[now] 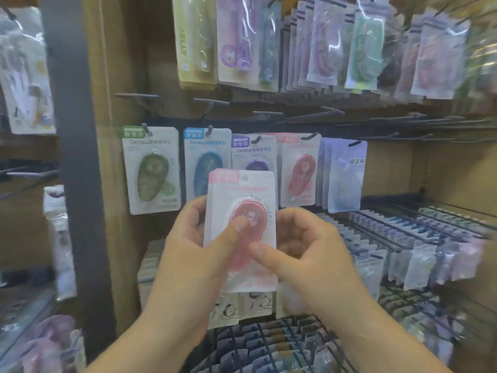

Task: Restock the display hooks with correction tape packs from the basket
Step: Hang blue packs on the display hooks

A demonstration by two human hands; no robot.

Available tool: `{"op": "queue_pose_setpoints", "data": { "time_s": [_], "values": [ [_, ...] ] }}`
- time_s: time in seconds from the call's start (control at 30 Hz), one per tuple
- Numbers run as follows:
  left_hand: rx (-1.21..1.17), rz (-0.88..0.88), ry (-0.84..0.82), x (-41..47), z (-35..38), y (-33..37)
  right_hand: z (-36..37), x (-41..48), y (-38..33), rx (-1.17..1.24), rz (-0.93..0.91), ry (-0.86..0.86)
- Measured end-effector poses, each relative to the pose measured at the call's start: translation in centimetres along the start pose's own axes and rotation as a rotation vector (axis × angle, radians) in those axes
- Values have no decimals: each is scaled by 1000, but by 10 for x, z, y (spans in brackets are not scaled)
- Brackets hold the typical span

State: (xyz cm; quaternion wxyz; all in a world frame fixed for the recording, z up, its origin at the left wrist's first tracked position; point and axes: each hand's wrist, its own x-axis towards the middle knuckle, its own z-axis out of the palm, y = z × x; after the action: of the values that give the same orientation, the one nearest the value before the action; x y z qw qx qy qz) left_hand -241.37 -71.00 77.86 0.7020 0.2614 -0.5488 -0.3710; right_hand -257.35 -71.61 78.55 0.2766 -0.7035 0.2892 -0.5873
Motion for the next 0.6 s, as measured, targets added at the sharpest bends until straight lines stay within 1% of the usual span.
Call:
{"op": "queue_pose_setpoints", "data": {
  "time_s": [0.17,0.33,0.43,0.53,0.6],
  "values": [
    [-43,-37,-23,8,49,-20,-47,8,19,50,48,4],
    [-32,-61,-74,12,83,-38,-84,20,38,310,152,48],
    [7,-26,-86,15,101,-48,-106,24,42,353,177,76],
    [49,7,-56,19,113,-50,-125,27,47,392,185,93],
    [80,43,3,25,116,-48,-135,30,49,388,161,100]
  ]
}}
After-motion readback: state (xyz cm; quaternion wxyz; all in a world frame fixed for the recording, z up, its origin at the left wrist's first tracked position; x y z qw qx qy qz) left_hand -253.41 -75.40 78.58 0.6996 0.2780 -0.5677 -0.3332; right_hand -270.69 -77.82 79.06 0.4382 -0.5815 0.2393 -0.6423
